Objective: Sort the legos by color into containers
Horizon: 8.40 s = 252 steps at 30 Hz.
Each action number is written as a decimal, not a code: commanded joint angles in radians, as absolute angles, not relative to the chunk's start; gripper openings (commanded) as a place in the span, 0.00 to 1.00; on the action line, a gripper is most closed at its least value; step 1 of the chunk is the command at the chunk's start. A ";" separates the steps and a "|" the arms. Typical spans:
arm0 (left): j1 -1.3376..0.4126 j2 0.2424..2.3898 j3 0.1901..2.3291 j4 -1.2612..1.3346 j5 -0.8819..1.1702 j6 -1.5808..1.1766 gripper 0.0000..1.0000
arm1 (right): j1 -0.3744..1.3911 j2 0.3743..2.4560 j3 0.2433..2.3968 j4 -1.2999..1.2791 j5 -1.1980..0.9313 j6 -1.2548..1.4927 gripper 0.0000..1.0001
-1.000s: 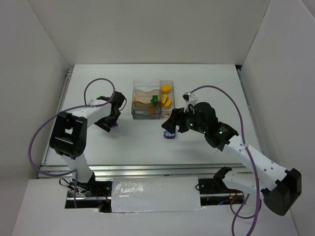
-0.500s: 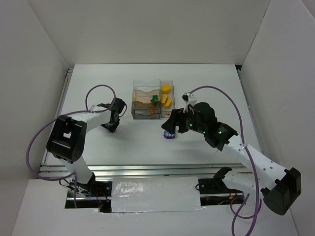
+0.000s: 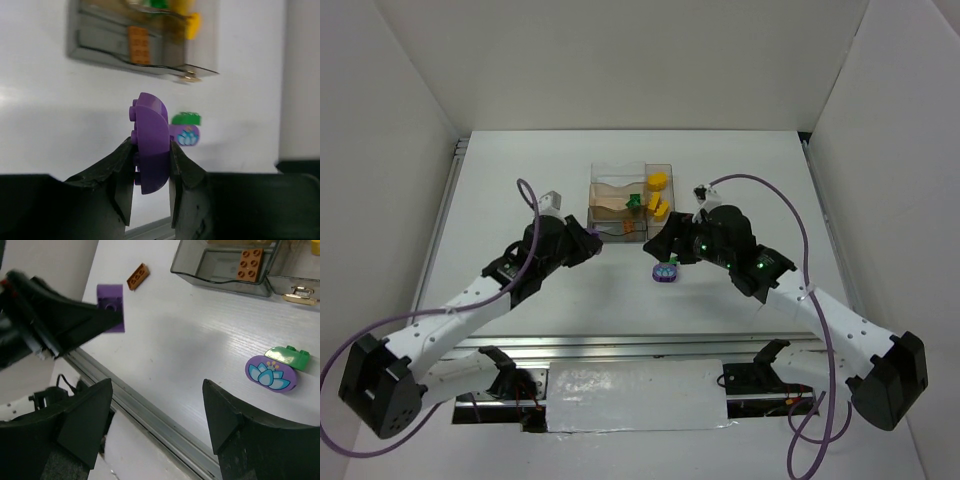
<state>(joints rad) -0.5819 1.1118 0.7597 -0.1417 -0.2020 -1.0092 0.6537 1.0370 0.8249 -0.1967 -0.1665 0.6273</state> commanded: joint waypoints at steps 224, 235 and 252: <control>-1.207 0.894 0.638 0.137 -0.198 -0.031 0.00 | 0.634 1.045 1.147 -0.658 -0.461 0.503 0.00; -1.207 0.922 0.641 0.135 -0.248 -0.048 0.00 | 0.637 0.982 1.186 -0.674 -0.345 0.420 0.00; -1.206 0.796 0.673 0.123 -0.235 -0.159 0.58 | 0.638 0.887 1.042 -0.488 -0.289 0.454 0.00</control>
